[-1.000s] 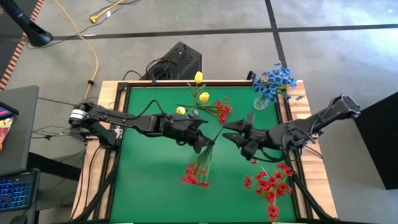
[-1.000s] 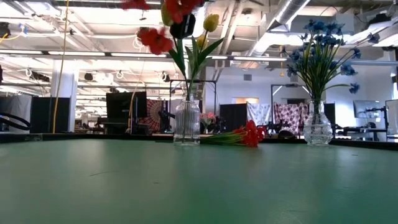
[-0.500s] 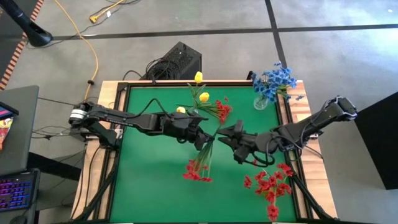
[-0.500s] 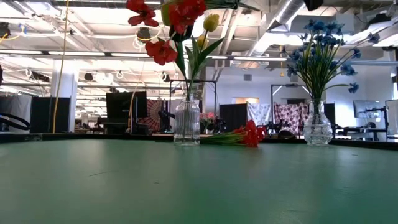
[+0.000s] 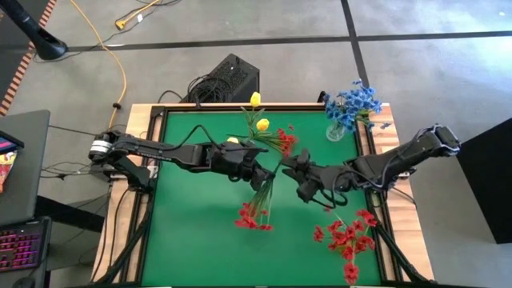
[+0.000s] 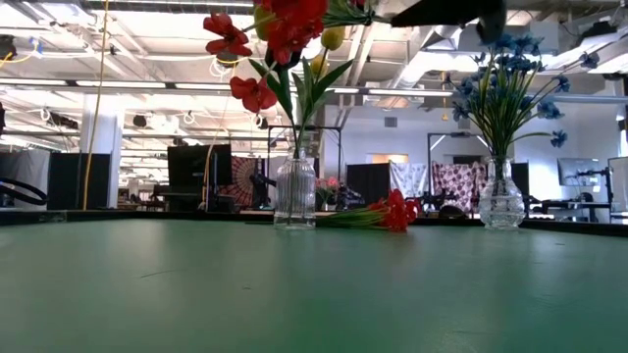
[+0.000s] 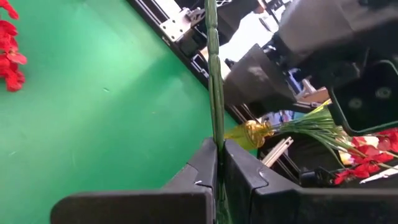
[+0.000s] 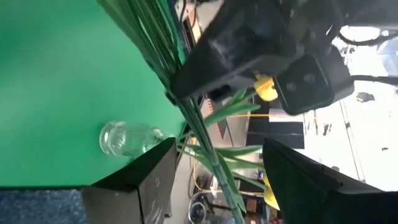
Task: Sort flowers into vase by color
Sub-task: Put the bottom red flowers into the yellow vase
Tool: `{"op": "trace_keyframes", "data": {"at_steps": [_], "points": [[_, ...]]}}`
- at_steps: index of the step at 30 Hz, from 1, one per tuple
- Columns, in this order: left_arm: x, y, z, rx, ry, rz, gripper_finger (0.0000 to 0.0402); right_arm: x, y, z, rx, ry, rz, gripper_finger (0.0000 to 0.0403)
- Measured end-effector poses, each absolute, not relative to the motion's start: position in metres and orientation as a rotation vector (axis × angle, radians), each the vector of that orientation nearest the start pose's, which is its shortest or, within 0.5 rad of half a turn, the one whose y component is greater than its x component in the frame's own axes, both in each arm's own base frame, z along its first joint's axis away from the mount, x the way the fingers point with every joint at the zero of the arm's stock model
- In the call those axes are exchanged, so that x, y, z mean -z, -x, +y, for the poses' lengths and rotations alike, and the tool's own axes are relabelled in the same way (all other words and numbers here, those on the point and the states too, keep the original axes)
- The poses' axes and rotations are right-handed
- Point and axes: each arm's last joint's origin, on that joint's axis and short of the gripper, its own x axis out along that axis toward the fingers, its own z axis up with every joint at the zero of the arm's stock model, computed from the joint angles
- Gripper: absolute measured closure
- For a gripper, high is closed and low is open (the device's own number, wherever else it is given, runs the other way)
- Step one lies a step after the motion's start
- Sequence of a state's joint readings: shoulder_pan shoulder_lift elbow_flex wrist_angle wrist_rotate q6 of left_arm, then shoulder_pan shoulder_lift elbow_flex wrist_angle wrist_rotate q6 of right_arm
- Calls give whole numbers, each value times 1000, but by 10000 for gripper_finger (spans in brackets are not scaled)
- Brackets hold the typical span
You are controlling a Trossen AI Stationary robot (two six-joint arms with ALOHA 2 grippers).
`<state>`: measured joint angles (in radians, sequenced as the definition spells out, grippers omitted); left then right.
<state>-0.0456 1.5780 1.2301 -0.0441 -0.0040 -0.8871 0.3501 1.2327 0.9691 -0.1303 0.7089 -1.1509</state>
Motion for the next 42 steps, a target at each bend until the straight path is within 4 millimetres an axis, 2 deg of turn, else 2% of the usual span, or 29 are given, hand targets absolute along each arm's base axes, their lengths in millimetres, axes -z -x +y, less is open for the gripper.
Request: {"op": "trace_keyframes", "data": {"at_steps": [4, 9, 13, 20, 29, 33, 38, 42], "points": [[-303, -362, -17, -135, 865, 384, 401, -308, -264, 68, 105, 1327, 530, 138], [-303, -362, -17, -135, 867, 384, 401, -292, -278, 71, 72, 1414, 581, 139], [-303, -361, -16, -138, 865, 389, 401, -286, -288, 76, 126, 1448, 584, 156], [-303, -361, -17, -139, 864, 394, 401, -279, -291, 85, 108, 1512, 605, 218], [-302, -361, -16, -134, 822, 399, 398, -281, -290, 85, 129, 1512, 604, 326], [-302, -361, -17, -109, 717, 404, 364, -280, -290, 85, 138, 1474, 602, 367], [-306, -360, -17, -78, 646, 391, 284, -281, -285, 86, 94, 1357, 578, 367], [-327, -352, -15, -59, 551, 282, 229, -284, -273, 83, 12, 1182, 572, 367]]}}
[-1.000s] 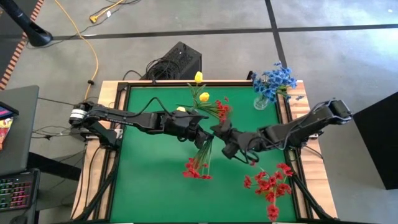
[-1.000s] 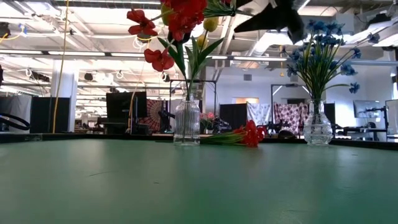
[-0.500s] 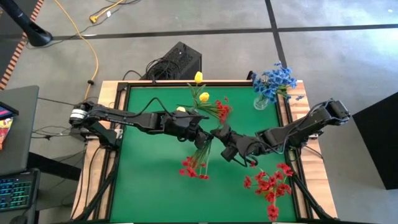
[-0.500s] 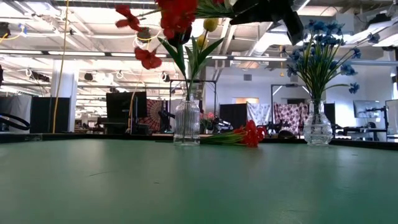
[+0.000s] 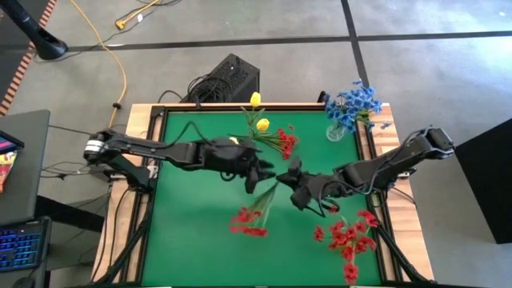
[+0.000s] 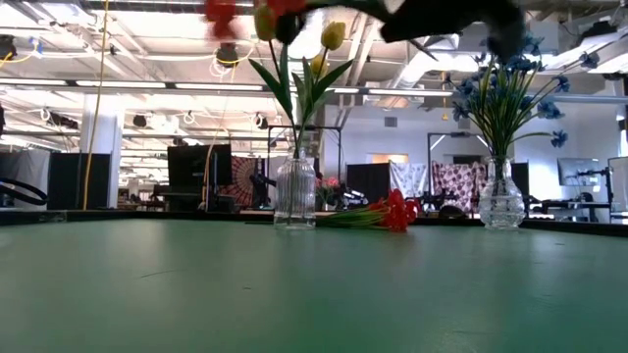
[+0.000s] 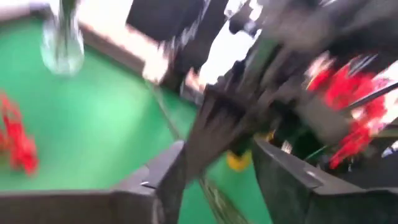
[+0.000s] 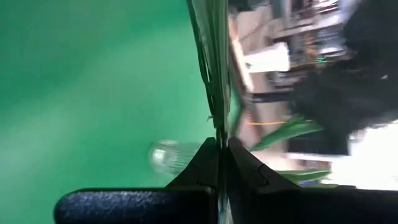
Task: Sort flowers into vase by color
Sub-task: Put the bottom red flowers into the yellow vase
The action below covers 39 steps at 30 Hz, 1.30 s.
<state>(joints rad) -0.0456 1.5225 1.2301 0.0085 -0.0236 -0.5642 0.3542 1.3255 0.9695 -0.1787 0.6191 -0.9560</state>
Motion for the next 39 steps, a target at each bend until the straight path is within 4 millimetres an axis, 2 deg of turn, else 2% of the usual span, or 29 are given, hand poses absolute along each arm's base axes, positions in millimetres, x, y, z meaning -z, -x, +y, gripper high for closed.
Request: {"op": "trace_keyframes", "data": {"at_steps": [5, 10, 13, 19, 22, 31, 35, 39], "points": [[-360, -330, -17, -92, 433, 144, 198, -301, -247, 76, 31, 1002, 570, 367], [-383, -308, -26, -132, 321, 61, 196, -333, -212, 70, 81, 820, 437, 367], [-385, -305, -34, -140, 294, 53, 195, -354, -189, 62, 122, 699, 332, 367], [-373, -306, -43, -144, 289, 85, 195, -383, -152, 46, 187, 382, 133, 367], [-365, -307, -46, -146, 293, 117, 195, -389, -137, 40, 198, 236, 80, 367], [-365, -307, -55, -115, 290, 120, 195, -396, -94, 31, 123, -35, 6, 367], [-364, -306, -60, -101, 289, 122, 195, -392, -76, 30, 19, -125, 27, 367], [-363, -307, -63, -94, 287, 131, 195, -387, -71, 38, -148, -168, 37, 367]]}}
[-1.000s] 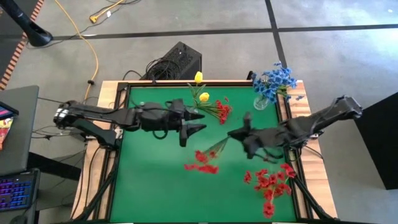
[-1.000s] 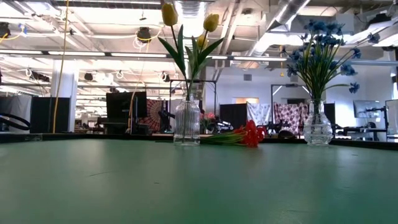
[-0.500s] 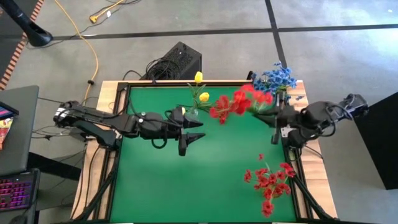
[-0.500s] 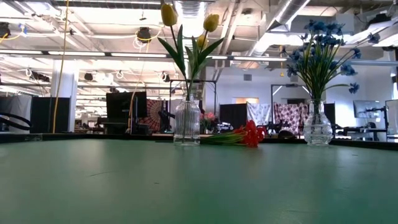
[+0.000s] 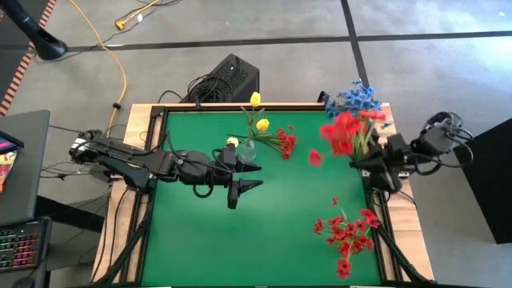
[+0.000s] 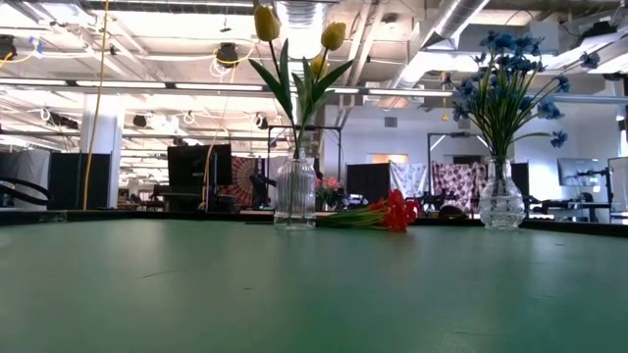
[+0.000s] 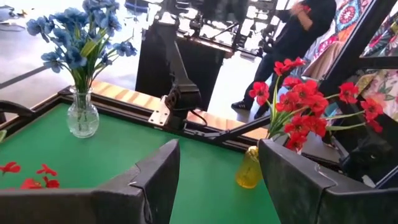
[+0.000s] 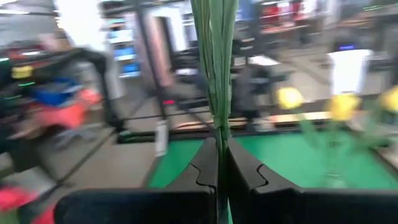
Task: Sort flowers into vase by color
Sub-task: Put the bottom red flowers into the yellow vase
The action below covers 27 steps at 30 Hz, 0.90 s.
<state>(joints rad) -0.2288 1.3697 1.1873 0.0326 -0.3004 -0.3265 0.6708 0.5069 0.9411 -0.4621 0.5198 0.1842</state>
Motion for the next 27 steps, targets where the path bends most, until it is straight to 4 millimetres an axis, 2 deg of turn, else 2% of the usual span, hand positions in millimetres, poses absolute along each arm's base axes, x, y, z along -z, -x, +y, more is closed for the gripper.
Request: {"op": "trace_keyframes", "data": {"at_steps": [14, 17, 22, 27], "points": [[-361, -309, -63, -116, 292, 129, 195, -375, -54, 80, -620, -178, -18, 367], [-361, -309, -63, -117, 293, 130, 195, -371, -49, 88, -670, -173, -13, 367], [-361, -309, -63, -120, 301, 128, 195, -370, -40, 102, -784, -152, -105, 367], [-361, -309, -63, -120, 302, 128, 195, -356, -33, 123, -839, -95, -144, 367]]}}
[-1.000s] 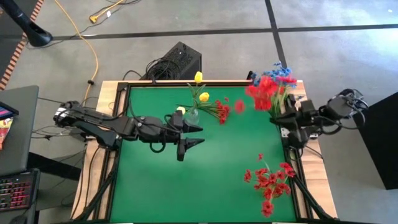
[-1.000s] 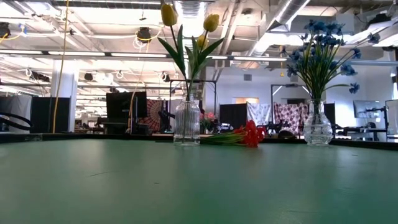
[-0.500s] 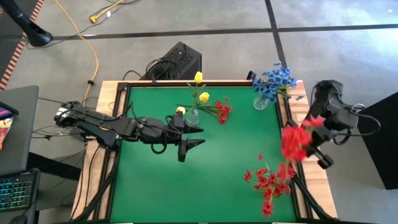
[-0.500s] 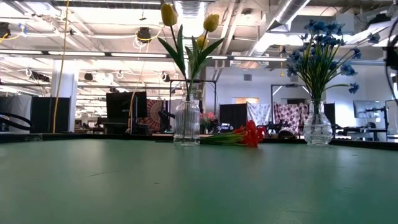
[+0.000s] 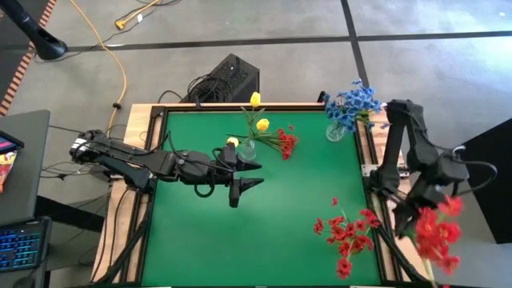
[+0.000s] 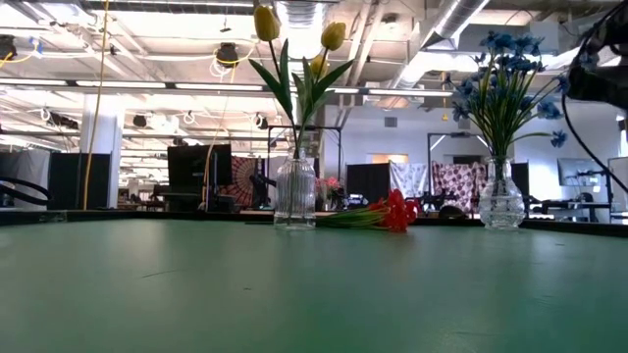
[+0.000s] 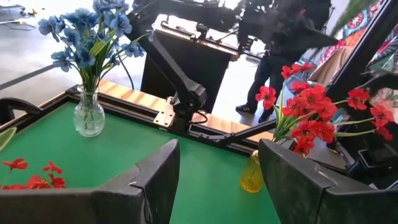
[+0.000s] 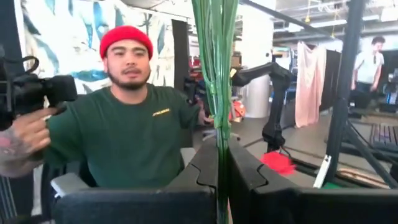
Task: Sort flowers into vase by color
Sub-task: Put the bottom red flowers into the yellow vase
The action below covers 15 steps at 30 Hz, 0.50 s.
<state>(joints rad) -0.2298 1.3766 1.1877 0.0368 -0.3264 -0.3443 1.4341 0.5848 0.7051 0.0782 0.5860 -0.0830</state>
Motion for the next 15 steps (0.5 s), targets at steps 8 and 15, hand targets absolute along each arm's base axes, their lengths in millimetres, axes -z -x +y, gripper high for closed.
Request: {"op": "trace_keyframes", "data": {"at_steps": [8, 15], "points": [[-363, -309, -62, -144, 310, 100, 195, -322, -40, 153, -786, -40, -214, 367], [-364, -309, -61, -147, 312, 91, 195, -291, -58, 168, -695, -20, -135, 367]]}}
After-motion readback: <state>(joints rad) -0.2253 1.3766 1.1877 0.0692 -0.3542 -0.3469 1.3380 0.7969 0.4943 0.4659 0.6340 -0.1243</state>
